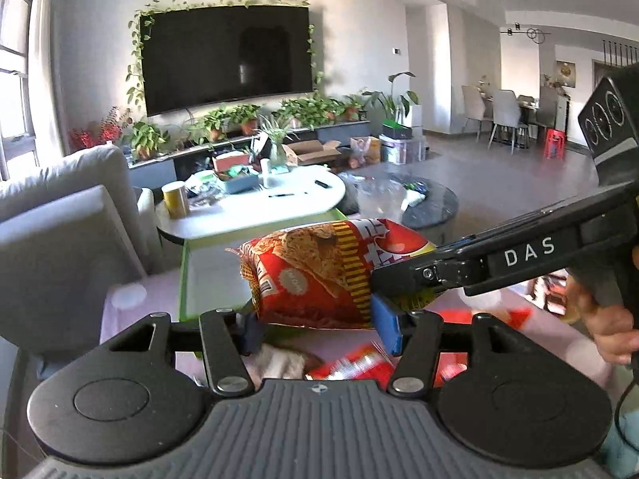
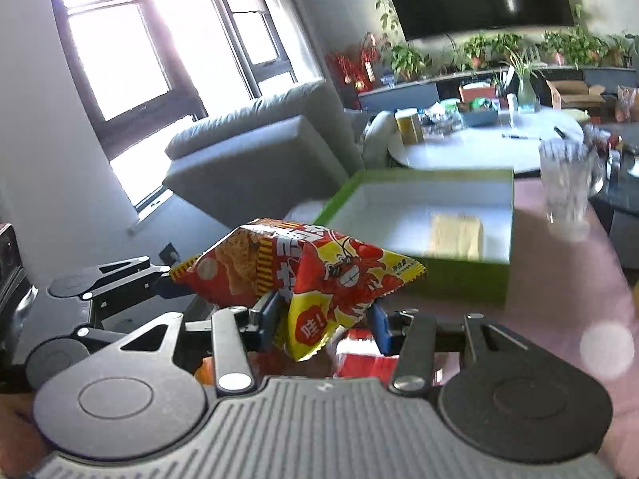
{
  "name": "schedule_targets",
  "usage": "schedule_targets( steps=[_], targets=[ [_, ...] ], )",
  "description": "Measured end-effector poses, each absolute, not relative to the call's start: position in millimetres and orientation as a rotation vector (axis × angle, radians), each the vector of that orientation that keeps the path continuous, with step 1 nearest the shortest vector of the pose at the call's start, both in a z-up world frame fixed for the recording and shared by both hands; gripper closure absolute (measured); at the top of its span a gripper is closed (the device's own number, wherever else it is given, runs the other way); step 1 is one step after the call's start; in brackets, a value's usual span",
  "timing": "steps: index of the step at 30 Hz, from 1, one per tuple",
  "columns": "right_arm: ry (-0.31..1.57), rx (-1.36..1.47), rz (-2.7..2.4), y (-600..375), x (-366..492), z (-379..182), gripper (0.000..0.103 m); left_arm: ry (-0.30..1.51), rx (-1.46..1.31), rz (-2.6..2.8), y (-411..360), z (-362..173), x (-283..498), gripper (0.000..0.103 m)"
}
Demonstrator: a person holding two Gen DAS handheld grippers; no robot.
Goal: Organize snacks
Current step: 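Carry the chip bag over the green box and release it with the left tool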
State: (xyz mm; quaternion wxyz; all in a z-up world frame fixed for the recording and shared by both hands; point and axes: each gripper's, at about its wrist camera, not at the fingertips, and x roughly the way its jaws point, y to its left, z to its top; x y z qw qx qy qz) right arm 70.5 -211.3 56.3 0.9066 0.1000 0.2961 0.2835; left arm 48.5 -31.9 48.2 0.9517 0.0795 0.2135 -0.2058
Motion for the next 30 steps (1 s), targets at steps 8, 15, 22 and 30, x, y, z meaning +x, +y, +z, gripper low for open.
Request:
schedule_targets(
  steps=[8, 15, 22, 30],
  targets=[
    [0.580, 0.227, 0.582, -210, 127, 54, 0.019, 0.493, 0.164, -0.351, -30, 52, 122, 0.051],
    [0.624, 0.243, 0.569, -203, 165, 37, 0.019, 0.570, 0.183, -0.326, -24, 35, 169, 0.051],
    [0.671, 0.244, 0.557, -190, 186, 24, 0.019, 0.635, 0.194, -0.295, -19, 16, 198, 0.049],
    [0.705, 0.235, 0.538, -184, 201, 11, 0.019, 0.688, 0.186, -0.279, -16, 2, 220, 0.047]
  ],
)
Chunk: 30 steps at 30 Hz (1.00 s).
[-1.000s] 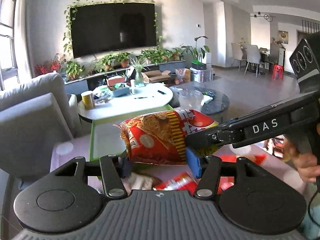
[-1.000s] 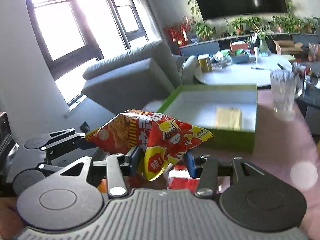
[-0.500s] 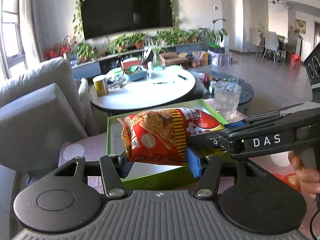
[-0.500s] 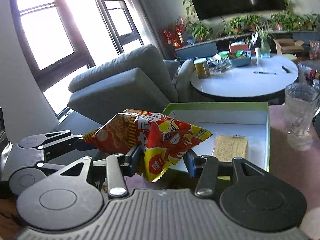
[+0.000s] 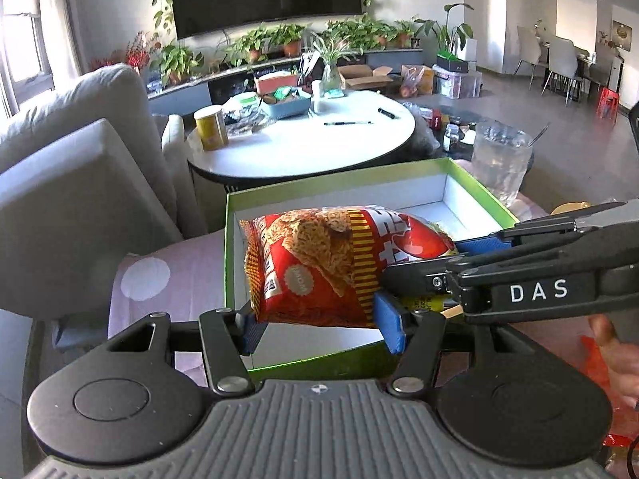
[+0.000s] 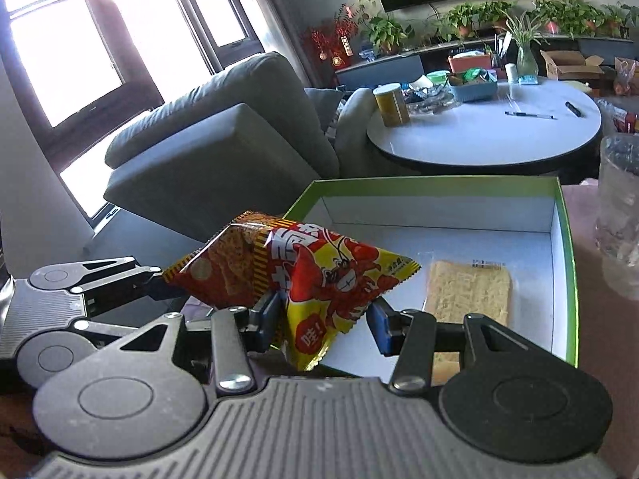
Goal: Organize snacks
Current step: 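Carry the chip bag over the green box and release it with the left tool, then move the right tool to the green-and-white puffed-snack bag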
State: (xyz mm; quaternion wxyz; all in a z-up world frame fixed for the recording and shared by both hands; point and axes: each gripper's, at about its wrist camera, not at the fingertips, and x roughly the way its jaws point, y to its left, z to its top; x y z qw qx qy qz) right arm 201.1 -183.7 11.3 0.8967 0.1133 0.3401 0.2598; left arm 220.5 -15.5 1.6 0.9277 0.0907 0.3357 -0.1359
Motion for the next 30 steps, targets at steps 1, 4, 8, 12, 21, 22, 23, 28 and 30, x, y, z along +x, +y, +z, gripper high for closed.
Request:
schedule_targets(
  steps=[1, 4, 8, 12, 21, 22, 23, 28, 30],
  targets=[
    [0.706, 0.236, 0.536, -183, 203, 10, 0.019, 0.696, 0.182, -0.272, -15, 0, 224, 0.046],
    [0.699, 0.218, 0.504, -183, 205, 7, 0.018, 0.699, 0.188, -0.240, -10, 1, 223, 0.046],
    [0.696, 0.232, 0.476, -191, 198, 9, 0.018, 0.656, 0.193, -0.214, -2, 12, 212, 0.042],
    [0.688, 0.247, 0.472, -196, 187, 14, 0.018, 0.630, 0.184, -0.192, 7, 21, 200, 0.042],
    [0.645, 0.219, 0.510, -192, 154, 30, 0.018, 0.598, 0.157, -0.123, 43, 24, 155, 0.036],
    [0.640, 0.213, 0.518, -191, 149, 31, 0.018, 0.600, 0.159, -0.109, 47, 22, 151, 0.036],
    [0.637, 0.206, 0.525, -190, 144, 32, 0.018, 0.599, 0.160, -0.093, 51, 21, 145, 0.036],
    [0.624, 0.163, 0.542, -184, 125, 33, 0.018, 0.609, 0.080, -0.046, 78, 13, 124, 0.032],
    [0.618, 0.150, 0.543, -183, 120, 33, 0.018, 0.642, 0.043, -0.047, 85, 5, 120, 0.031]
  ],
)
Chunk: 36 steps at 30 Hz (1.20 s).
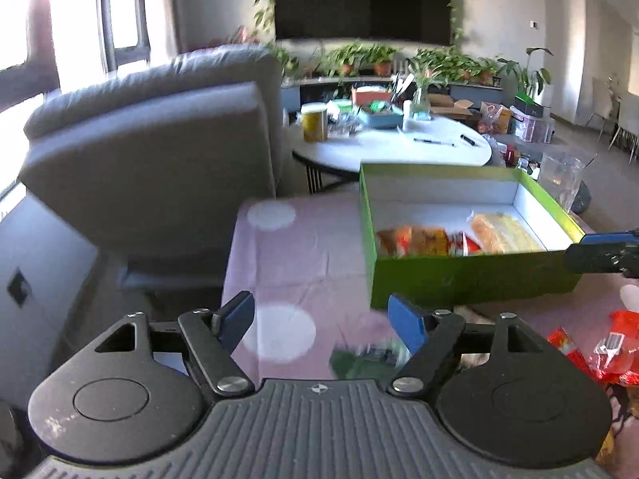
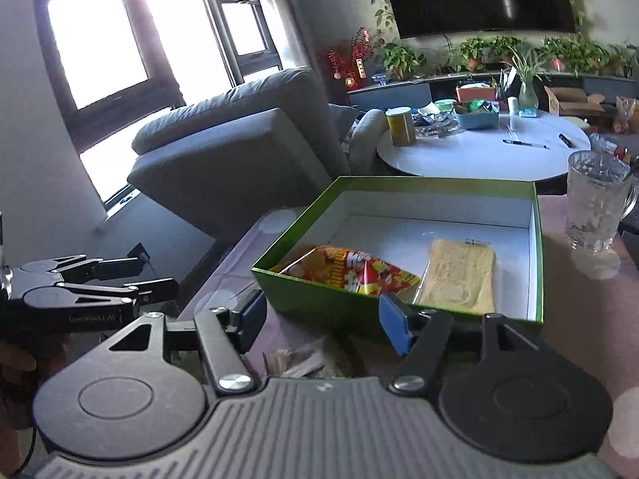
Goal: Organize snacks
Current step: 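Move the right tool to the green-and-white puffed-snack bag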
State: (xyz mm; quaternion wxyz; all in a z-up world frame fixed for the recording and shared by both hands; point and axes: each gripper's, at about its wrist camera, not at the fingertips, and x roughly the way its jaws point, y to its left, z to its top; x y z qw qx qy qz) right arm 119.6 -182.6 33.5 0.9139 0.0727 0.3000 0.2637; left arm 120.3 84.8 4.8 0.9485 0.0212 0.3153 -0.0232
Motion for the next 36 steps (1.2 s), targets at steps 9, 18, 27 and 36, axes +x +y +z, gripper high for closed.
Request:
schedule_targets(
  steps=[9, 18, 27, 36],
  targets=[
    [0.613, 0.148, 0.525, -185, 97, 32, 0.018, 0.687, -0.005, -0.205, 67, -27, 74, 0.031],
    [0.640, 0.132, 0.560, -176, 78, 24, 0.018, 0.777, 0.048, -0.283, 36, -59, 47, 0.031],
    [0.685, 0.104, 0.578, -164, 77, 8, 0.018, 0.705, -0.016, -0.231, 51, -42, 40, 0.031],
    [0.706, 0.107, 0.581, -160, 74, 0, 0.018, 0.702, -0.041, -0.268, 61, -39, 61, 0.044]
  ],
)
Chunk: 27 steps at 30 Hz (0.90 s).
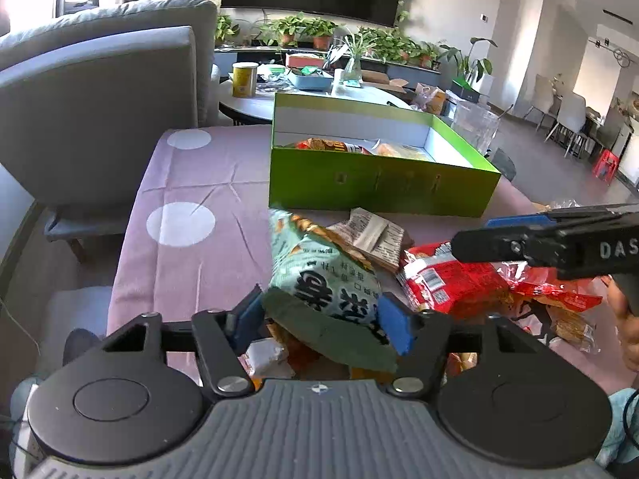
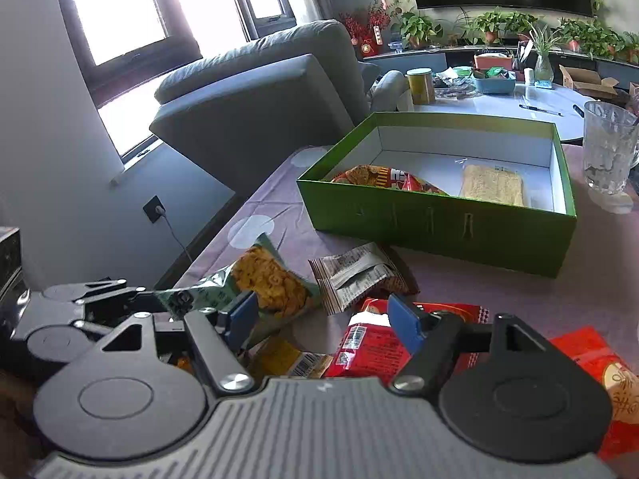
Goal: Organize snacks
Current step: 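Move the right tool to the green-and-white puffed-snack bag, then grasp the green-and-white snack bag with the right tool and lift it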
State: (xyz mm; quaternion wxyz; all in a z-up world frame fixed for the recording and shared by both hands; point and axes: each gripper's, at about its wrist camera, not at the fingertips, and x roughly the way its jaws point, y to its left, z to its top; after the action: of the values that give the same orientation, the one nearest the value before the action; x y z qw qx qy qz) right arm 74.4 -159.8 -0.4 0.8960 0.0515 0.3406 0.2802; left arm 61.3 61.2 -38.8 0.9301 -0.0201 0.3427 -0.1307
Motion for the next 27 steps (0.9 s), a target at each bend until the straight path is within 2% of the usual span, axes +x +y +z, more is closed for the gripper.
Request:
schedule_targets(
  steps=[9, 16, 22, 24, 25, 27],
  targets=[
    [0.748, 0.129, 0.563, -158, 84, -8, 0.018, 0.724, -0.026, -0.222, 82, -37, 106, 0.045],
    [0.783, 0.133, 0.559, -153, 93, -14, 0.018, 0.702, -0.061, -0.097, 107, -35, 126, 0.039],
    [0.798, 0.134, 0.574, -145, 106, -12, 0.018, 0.683, -0.141, -0.032, 124, -35, 113, 0.035],
    [0.800, 0.136, 0.582, -141, 112, -10, 0.018, 0.681, -0.177, -0.027, 129, -36, 102, 0.032],
    [0.804, 0.139, 0.588, -139, 116, -10, 0.018, 0.680, -0.200, -0.028, 131, -37, 96, 0.026],
    [0.814, 0.145, 0.601, -134, 123, -10, 0.018, 0.672, -0.228, -0.039, 133, -38, 86, 0.026]
  ],
)
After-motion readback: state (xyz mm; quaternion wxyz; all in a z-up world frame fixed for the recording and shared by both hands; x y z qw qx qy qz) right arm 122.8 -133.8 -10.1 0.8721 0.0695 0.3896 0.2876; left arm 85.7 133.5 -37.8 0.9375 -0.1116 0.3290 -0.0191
